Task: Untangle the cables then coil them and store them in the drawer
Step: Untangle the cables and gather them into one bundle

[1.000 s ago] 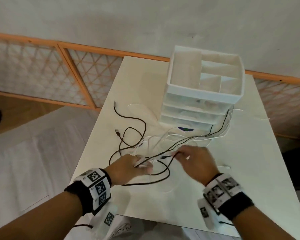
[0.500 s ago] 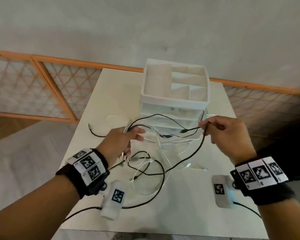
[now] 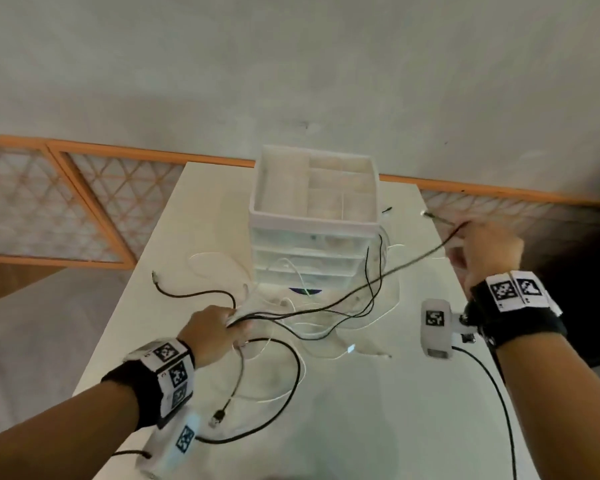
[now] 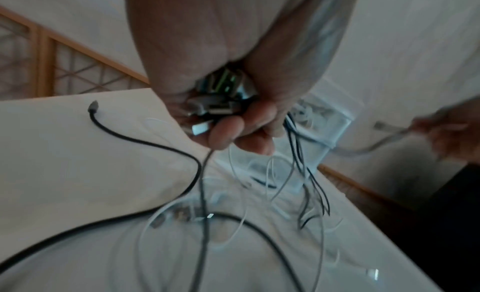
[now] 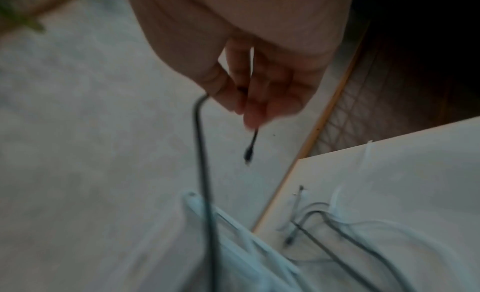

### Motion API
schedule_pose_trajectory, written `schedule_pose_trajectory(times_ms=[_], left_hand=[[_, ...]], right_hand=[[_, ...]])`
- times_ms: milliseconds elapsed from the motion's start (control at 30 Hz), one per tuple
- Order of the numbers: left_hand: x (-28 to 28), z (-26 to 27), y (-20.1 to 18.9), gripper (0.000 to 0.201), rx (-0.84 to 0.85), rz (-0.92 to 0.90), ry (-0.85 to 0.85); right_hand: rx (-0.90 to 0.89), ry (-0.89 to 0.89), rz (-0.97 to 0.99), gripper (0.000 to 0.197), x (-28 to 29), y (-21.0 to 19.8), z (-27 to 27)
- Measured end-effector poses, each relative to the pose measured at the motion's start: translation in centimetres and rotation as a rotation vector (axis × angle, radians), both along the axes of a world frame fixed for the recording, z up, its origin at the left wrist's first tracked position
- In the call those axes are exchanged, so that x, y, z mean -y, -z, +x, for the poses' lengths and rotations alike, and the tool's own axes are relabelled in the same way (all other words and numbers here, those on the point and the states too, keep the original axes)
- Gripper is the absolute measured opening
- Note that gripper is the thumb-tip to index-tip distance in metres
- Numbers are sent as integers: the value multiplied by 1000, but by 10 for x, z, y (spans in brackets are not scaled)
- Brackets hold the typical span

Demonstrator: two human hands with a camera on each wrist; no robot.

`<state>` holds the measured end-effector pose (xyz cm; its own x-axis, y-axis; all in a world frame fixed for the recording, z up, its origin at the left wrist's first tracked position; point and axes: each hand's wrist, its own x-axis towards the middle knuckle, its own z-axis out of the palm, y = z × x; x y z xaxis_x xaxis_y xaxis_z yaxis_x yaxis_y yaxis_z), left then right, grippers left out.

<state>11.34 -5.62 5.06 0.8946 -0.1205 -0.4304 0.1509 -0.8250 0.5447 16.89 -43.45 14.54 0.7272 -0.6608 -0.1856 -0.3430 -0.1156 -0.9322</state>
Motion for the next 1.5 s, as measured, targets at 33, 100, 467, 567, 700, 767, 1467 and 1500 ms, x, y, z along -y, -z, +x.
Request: schedule_pose_trajectory(times_ms=[33, 100, 467, 567, 700, 767, 1467, 1500], left_hand=[[0, 3, -5, 35, 12, -60, -30], [6, 10, -23, 31, -20, -321, -129], [55, 27, -95, 27, -291, -847, -132], [46, 27, -92, 33, -229, -764, -104], [38, 24, -84, 42, -99, -472, 29], [36, 26, -81, 43, -89, -467, 40], [-2, 31, -70, 28, -124, -446, 27], [-1, 30, -68, 23, -122, -466, -11]], right_hand=[[-60, -74, -29, 24, 2, 13, 0], [-159, -229, -145, 58, -3, 33, -6], [288, -796, -641, 10, -133, 27, -36], [307, -632, -599, 16, -115, 17, -24], [319, -511, -596, 20, -93, 5, -12], [305, -456, -571, 19, -88, 6, -5], [89, -334, -487, 11, -32, 60, 8], [71, -363, -483, 16, -34, 63, 6]])
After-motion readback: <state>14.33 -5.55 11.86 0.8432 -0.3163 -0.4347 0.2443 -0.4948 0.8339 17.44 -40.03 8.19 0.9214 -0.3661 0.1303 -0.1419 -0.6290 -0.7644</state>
